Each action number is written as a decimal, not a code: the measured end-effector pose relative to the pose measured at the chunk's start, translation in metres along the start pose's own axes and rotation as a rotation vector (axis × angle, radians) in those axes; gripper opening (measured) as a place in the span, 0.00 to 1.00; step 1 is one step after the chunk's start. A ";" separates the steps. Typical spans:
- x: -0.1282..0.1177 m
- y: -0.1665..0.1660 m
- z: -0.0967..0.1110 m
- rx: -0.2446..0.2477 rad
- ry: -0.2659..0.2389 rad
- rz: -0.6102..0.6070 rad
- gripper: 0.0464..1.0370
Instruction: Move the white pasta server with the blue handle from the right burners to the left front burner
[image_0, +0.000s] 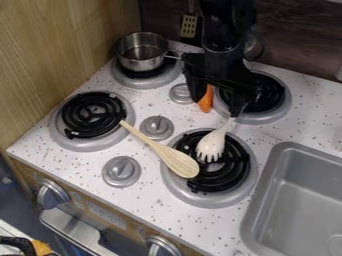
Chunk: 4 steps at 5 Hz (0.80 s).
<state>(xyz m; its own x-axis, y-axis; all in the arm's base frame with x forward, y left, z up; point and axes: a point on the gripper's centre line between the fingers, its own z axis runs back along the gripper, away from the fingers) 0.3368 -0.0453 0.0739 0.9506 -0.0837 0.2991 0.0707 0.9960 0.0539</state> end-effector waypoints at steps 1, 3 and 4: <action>-0.005 -0.001 -0.009 -0.002 0.031 0.002 0.96; 0.008 -0.007 -0.020 -0.020 0.070 0.015 0.96; 0.017 -0.008 -0.024 -0.018 0.071 0.001 0.96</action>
<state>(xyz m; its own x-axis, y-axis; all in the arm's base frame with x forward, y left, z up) 0.3596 -0.0536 0.0555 0.9696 -0.0812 0.2308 0.0747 0.9965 0.0367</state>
